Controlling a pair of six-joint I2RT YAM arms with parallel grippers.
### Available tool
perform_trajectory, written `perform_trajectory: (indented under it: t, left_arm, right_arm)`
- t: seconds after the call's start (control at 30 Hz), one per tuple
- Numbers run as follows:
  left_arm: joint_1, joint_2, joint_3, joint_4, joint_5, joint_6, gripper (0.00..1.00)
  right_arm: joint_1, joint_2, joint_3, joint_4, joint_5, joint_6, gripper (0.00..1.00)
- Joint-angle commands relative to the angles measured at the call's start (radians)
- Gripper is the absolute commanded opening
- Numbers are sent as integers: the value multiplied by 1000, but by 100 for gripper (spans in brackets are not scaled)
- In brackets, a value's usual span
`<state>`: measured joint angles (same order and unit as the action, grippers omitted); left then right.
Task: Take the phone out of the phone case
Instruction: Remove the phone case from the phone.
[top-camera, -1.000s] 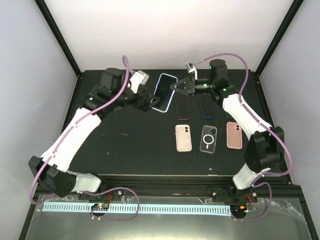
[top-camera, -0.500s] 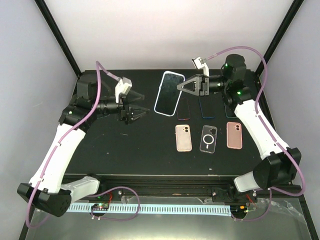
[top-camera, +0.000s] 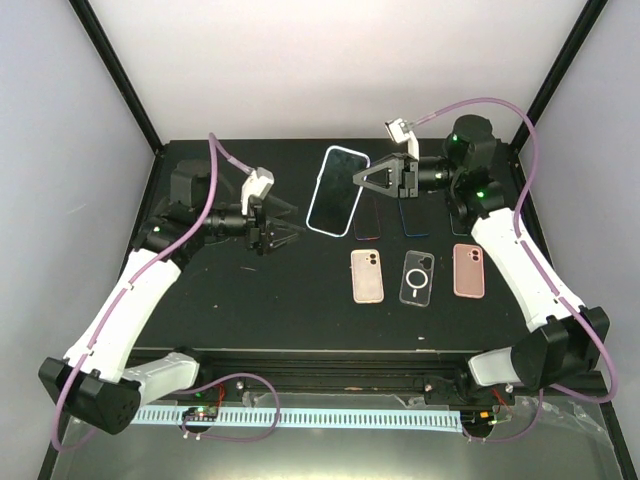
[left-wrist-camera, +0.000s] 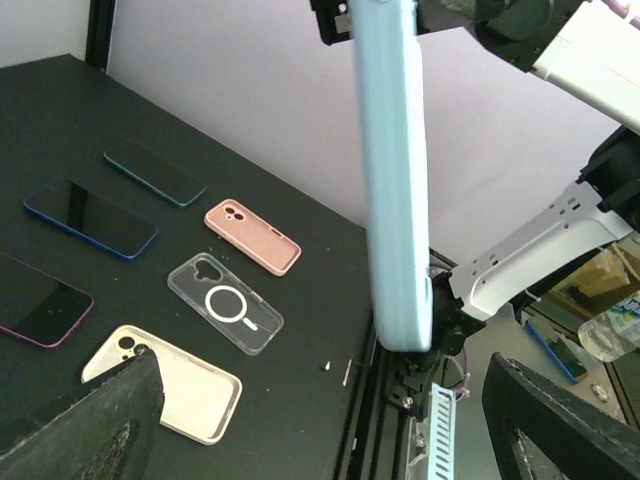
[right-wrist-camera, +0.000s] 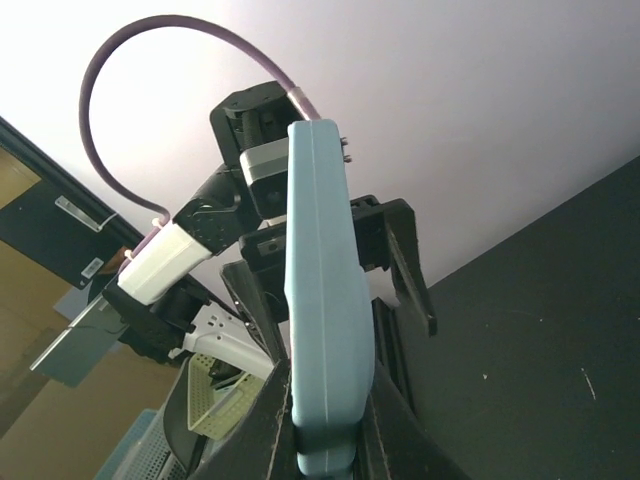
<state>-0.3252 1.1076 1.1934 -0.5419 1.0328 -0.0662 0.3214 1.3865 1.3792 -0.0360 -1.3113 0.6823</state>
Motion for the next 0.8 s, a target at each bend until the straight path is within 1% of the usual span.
perform_trajectory:
  t: [0.0, 0.2, 0.37, 0.53, 0.63, 0.77]
  left_arm:
    - [-17, 33, 36, 36, -18, -15, 88]
    - [-13, 51, 22, 42, -59, -29, 84]
    - [0, 67, 4, 60, -97, -53, 78]
    - [22, 81, -29, 98, -107, -100, 74]
    - [29, 91, -35, 97, -120, -104, 71]
    - [41, 96, -60, 116, -128, -119, 70]
  right_arm:
    - [16, -17, 12, 19, 16, -15, 1]
    - [18, -23, 14, 55, -12, 18, 1]
    - [18, -37, 1, 105, -49, 58, 1]
    - [27, -66, -56, 265, -80, 175, 1]
    - [36, -81, -91, 366, -88, 250, 1]
    - [41, -91, -100, 410, -86, 287, 1]
